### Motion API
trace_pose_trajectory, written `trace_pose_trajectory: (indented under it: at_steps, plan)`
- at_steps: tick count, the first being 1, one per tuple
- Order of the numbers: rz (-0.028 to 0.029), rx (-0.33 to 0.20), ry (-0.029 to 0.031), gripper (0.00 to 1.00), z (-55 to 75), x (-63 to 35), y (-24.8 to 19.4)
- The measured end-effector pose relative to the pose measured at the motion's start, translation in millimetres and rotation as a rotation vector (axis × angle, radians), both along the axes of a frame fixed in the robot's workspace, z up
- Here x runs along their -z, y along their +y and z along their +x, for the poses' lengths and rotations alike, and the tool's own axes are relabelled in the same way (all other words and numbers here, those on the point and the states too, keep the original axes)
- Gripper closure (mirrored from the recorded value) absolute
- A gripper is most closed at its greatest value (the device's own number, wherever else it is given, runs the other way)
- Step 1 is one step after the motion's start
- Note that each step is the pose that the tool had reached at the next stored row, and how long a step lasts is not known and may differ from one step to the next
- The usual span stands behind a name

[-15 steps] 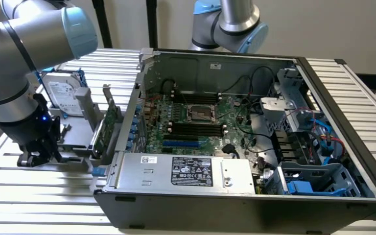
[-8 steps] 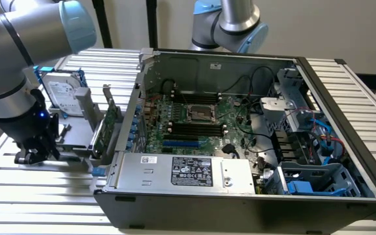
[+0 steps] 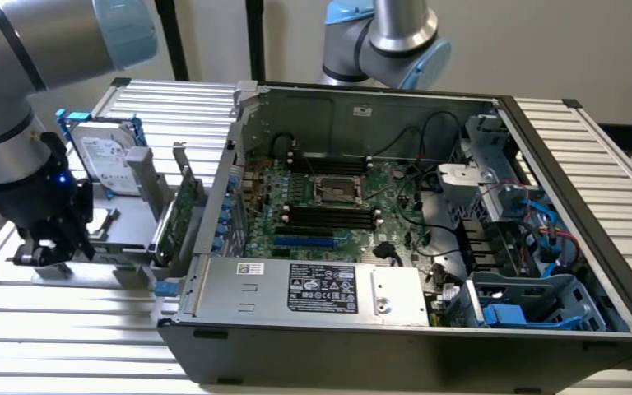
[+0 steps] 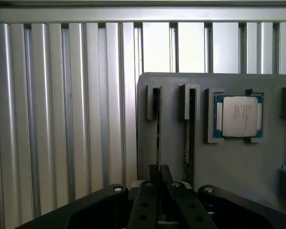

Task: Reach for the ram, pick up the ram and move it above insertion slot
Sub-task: 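Pick up the ram and move it above insertion slot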

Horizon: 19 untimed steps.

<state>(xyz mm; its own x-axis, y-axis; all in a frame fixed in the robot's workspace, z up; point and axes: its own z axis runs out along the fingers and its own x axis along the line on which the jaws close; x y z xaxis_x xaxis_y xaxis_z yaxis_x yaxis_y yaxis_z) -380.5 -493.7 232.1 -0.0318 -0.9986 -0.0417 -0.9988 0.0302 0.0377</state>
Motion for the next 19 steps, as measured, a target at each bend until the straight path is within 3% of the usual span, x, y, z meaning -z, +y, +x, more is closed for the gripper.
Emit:
trace_pose_trajectory:
  at_steps: [9,19]
  plan:
    - [0.0,-0.004,0.001,0.86,6.3,-40.5,0.0]
    - [0.0022,-0.013,0.001,0.86,26.9,-86.1,0.0]
